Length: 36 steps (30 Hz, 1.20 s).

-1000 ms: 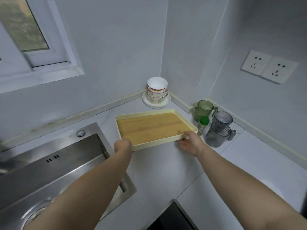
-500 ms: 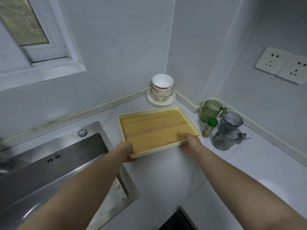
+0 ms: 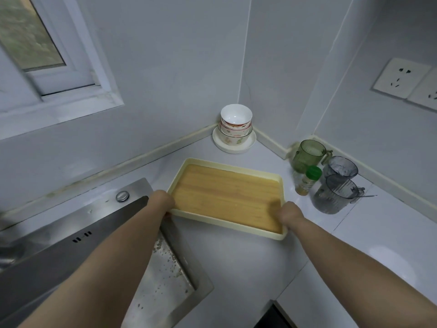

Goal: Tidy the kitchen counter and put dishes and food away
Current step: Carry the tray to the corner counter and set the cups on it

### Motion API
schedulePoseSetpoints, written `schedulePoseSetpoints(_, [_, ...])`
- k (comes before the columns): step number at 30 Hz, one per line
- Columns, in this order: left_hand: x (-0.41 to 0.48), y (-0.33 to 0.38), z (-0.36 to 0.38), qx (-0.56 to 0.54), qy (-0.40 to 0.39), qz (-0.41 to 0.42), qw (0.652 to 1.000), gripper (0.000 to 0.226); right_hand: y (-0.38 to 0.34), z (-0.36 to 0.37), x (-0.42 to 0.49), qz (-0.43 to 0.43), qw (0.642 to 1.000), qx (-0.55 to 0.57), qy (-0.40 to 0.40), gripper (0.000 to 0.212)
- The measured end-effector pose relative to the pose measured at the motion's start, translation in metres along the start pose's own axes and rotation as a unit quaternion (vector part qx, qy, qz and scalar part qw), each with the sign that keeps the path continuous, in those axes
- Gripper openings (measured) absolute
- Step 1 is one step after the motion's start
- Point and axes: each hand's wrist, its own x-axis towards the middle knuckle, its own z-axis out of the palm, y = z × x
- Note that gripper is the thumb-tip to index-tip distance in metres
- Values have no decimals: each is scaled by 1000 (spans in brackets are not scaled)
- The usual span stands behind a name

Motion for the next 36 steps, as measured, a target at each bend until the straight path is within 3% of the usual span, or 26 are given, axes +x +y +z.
schedulePoseSetpoints(3, [10,4,4,-70,5,11,997,10,2,2,3,26,999,2,24,21])
schedulePoseSetpoints(10, [29,14,2,-187,-4,41,981,63,-18,16,-8,72,994,78,-32,31])
schedulePoseSetpoints(12, [35,14,5,-243,-15,32,969,62,-23,23,-12,83,990,105,-52,28])
schedulePoseSetpoints(14, [35,14,10,-265,-41,39,963,46,-28,32,-16,99,982,147,-72,25])
schedulePoseSetpoints(16, [29,15,16,-253,-62,56,964,38,-33,42,-20,114,971,192,-87,23])
schedulePoseSetpoints(19, [19,13,24,-203,-70,81,973,56,-43,58,-28,125,958,231,-119,23])
schedulePoseSetpoints(25, [14,4,37,-86,-48,110,989,54,-55,65,-36,128,940,202,-245,33])
schedulePoseSetpoints(28, [11,6,38,-57,-39,116,991,58,-56,61,-32,126,938,203,-250,46])
schedulePoseSetpoints(36, [13,14,44,-48,-8,98,994,70,-65,63,-24,117,943,213,-228,45])
